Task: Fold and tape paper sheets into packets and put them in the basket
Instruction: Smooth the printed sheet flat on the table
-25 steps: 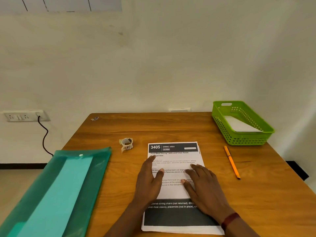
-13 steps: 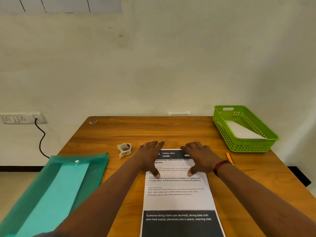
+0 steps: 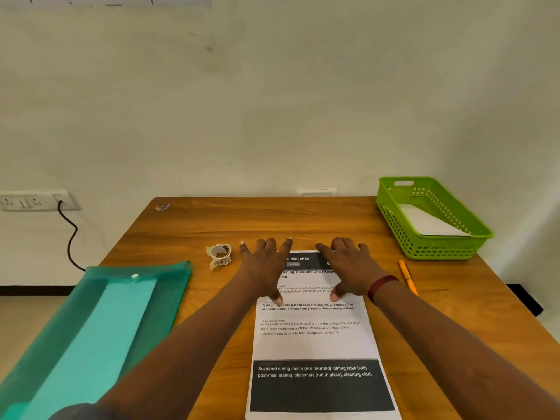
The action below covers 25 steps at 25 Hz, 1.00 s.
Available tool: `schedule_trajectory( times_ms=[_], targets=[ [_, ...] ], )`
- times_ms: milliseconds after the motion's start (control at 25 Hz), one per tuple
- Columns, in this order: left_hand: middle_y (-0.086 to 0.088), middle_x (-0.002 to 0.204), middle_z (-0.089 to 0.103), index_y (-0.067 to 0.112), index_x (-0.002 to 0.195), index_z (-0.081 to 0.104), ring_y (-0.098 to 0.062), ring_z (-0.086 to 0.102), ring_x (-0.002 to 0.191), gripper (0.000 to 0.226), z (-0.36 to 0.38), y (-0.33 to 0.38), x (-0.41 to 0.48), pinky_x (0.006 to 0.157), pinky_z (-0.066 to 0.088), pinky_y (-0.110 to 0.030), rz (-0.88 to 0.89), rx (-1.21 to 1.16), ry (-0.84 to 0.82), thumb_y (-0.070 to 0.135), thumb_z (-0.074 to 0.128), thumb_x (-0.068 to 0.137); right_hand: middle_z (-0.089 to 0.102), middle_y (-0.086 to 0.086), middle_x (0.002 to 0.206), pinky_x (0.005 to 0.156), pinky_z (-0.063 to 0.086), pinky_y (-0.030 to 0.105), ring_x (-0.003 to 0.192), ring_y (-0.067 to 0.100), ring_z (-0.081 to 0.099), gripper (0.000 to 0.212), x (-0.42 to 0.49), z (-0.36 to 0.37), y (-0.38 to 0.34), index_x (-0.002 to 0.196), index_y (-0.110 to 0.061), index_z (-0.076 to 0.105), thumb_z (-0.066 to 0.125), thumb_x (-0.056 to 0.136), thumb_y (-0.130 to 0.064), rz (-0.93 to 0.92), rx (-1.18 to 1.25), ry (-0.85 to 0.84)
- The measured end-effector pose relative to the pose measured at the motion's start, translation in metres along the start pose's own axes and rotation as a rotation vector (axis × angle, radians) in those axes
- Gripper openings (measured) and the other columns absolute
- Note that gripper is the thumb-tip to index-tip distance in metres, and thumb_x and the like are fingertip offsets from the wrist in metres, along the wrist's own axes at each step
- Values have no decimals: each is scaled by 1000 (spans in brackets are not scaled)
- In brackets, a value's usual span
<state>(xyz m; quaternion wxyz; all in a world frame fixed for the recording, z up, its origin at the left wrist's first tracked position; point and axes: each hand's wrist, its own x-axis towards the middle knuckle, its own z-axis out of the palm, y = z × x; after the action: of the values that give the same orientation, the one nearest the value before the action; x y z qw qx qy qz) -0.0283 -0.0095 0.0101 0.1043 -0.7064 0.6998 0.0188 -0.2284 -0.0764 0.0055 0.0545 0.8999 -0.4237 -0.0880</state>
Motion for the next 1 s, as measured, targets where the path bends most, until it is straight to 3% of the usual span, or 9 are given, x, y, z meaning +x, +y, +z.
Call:
schedule_trajectory(
  times_ms=[200, 360, 480, 600, 720, 800, 880, 1000],
  targets=[
    [-9, 148, 36, 26, 153, 5, -32, 27, 140, 123, 9, 6, -20, 107, 19, -73, -57, -87, 115, 45, 87, 63, 40, 8, 136, 107, 29, 54, 130, 28, 35, 111, -16, 5, -3, 151, -28, 15, 81, 66, -52, 79, 57, 125],
    [0, 133, 54, 30, 143, 30, -24, 45, 128, 88, 13, 4, -31, 106, 25, -65, 26, -38, 210, 45, 81, 72, 46, 4, 129, 109, 28, 53, 126, 27, 39, 97, -32, 7, -12, 149, -29, 25, 80, 71, -46, 106, 90, 228],
    [4, 124, 60, 30, 132, 48, -21, 53, 121, 62, 16, 6, -38, 104, 25, -62, 43, -25, 257, 40, 77, 78, 55, 2, 115, 103, 35, 52, 114, 26, 50, 79, -43, 17, -16, 137, -29, 46, 82, 68, -42, 130, 83, 316],
    [2, 125, 61, 28, 128, 53, -21, 55, 120, 47, 19, 8, -43, 106, 25, -61, 62, -28, 238, 32, 72, 85, 60, 2, 102, 93, 45, 47, 100, 25, 58, 55, -51, 27, -19, 117, -27, 64, 85, 67, -34, 121, 97, 360],
    [-2, 121, 62, 24, 123, 56, -24, 57, 116, 35, 23, 11, -48, 108, 32, -53, 123, -9, 217, 25, 64, 89, 68, 6, 109, 91, 51, 44, 103, 27, 65, 46, -58, 34, -31, 111, -23, 69, 86, 68, -27, 77, 142, 390],
    [-3, 117, 64, 20, 119, 56, -25, 60, 110, 29, 29, 12, -51, 106, 39, -48, 150, -24, 238, 23, 59, 91, 66, 9, 122, 97, 49, 41, 116, 29, 61, 45, -62, 36, -37, 119, -20, 66, 78, 76, -27, 44, 195, 401],
    [-5, 125, 61, 16, 128, 52, -26, 58, 115, 36, 34, 15, -56, 106, 41, -43, 153, -97, 239, 25, 54, 93, 50, 9, 144, 108, 38, 37, 135, 26, 44, 51, -67, 33, -44, 137, -18, 53, 61, 89, -35, 26, 279, 332],
    [-12, 150, 41, 11, 148, 34, -27, 40, 136, 58, 39, 23, -66, 117, 26, -43, 103, -168, 213, 36, 41, 97, 22, 6, 160, 118, 20, 35, 148, 21, 18, 71, -71, 31, -53, 151, -18, 29, 39, 90, -53, 16, 318, 202]
  ],
)
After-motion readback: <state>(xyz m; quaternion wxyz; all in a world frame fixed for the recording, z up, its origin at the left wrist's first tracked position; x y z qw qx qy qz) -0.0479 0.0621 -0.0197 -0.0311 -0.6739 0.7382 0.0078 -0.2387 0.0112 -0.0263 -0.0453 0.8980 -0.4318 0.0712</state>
